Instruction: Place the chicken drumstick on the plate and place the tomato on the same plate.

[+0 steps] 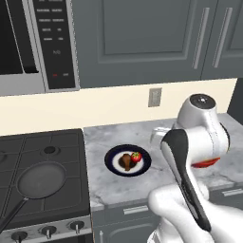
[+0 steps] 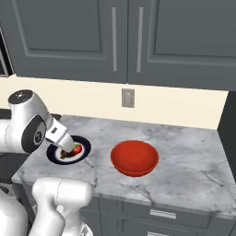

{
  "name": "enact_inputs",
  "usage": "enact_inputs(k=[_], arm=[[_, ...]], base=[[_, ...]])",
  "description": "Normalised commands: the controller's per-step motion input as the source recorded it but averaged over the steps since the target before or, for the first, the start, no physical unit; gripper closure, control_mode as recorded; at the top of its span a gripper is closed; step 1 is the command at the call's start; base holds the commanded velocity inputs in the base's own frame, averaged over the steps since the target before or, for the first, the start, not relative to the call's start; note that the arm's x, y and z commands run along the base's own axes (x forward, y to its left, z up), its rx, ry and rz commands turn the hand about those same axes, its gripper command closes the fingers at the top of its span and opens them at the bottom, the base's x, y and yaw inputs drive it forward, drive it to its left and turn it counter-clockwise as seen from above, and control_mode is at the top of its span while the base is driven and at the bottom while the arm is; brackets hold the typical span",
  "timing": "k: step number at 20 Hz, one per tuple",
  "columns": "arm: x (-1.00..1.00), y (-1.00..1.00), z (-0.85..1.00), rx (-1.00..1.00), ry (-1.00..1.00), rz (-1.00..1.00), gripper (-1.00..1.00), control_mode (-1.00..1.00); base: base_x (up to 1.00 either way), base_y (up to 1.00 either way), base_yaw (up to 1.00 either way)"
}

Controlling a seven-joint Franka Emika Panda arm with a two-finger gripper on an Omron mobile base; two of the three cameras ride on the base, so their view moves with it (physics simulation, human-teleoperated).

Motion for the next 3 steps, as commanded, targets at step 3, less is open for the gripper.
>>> enact_inputs(k=[3], arm=[[-0.55,-0.12,0.05,0.0,-0.08,0.0,-1.0,-1.0]], base=[[0.0,0.0,0.0]])
